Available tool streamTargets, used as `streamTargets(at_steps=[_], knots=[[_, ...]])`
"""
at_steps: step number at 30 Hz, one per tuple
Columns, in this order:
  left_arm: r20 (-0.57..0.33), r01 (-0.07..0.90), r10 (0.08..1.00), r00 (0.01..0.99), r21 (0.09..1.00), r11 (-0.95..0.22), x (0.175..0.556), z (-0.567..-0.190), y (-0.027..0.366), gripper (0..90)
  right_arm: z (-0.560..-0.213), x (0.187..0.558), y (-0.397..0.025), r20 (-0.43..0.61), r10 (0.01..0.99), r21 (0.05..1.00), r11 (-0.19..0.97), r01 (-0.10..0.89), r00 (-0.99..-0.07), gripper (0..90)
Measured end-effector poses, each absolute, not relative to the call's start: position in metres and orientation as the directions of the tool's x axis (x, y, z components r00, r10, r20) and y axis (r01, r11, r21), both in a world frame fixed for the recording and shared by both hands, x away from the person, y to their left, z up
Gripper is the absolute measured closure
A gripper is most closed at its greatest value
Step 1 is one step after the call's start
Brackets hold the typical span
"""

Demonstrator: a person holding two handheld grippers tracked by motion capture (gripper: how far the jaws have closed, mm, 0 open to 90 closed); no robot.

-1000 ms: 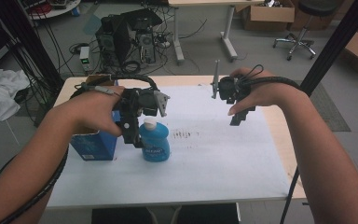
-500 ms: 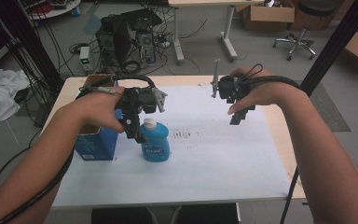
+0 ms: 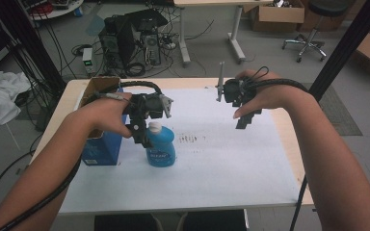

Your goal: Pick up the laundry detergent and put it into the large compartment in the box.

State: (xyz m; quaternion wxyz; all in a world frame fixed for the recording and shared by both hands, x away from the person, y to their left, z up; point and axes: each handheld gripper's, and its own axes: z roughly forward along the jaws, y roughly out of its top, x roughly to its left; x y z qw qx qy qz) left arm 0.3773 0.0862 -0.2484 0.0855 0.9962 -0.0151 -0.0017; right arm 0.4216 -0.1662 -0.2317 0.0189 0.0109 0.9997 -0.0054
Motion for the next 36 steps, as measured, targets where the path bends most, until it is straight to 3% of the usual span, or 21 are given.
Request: streamTargets(at_steps=[36], knots=[[0.048,-0.049,-0.046,0.998,0.053,-0.997,0.379,-0.29,0.064,0.1,-0.236,0.422,-0.165,-0.053,0.023,-0.015,1.0,0.024,-0.998,16.3]])
